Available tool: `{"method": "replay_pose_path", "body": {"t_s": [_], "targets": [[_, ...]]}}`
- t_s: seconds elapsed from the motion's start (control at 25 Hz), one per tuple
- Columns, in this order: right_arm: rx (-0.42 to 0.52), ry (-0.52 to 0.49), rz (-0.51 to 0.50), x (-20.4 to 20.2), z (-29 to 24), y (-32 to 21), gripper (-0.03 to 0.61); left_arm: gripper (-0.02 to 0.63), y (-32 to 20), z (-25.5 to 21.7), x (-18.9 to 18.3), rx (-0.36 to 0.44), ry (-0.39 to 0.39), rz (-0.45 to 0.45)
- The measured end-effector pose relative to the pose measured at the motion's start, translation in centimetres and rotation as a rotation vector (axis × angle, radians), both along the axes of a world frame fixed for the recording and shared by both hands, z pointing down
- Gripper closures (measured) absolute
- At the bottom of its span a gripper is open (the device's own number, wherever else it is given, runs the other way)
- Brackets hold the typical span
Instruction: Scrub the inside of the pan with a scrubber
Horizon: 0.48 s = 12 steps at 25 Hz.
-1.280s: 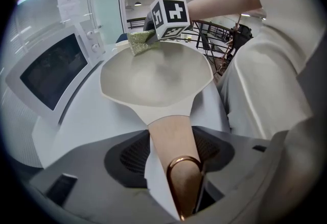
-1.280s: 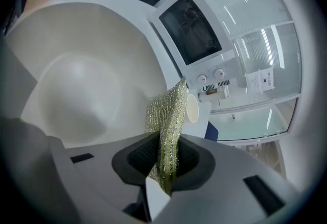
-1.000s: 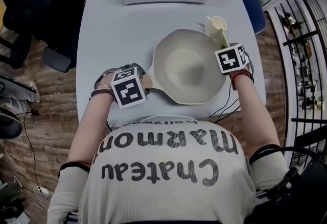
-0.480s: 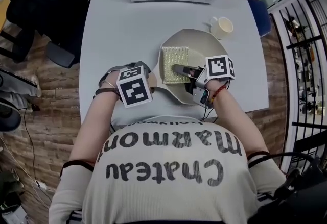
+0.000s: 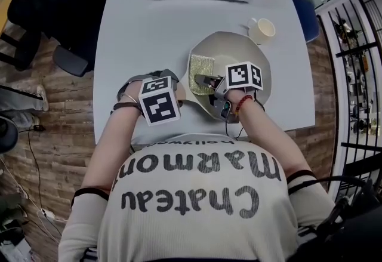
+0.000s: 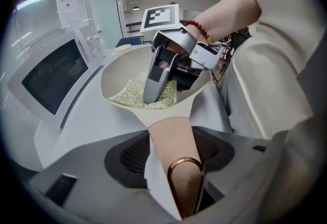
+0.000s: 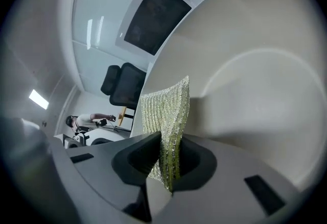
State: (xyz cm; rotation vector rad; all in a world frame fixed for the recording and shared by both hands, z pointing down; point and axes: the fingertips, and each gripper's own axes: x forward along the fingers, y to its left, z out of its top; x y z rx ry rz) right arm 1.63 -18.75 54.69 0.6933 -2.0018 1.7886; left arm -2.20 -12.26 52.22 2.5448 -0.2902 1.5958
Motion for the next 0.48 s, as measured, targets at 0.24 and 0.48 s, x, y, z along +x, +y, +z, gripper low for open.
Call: {"method": "replay_pose_path", "body": {"t_s": [0.24,0.48], "targets": [[-0.060,0.087,-0.053,0.4,1.6,0.7,0.522,0.344,0.1,0.1,-0.1,-0.003,-0.006,0.012],[0.089,0.389,-0.233,2.7,3.8,0.2,0.522,0.344,0.1,0.1,-0.1,-0.005,-0.019,0.014]]}}
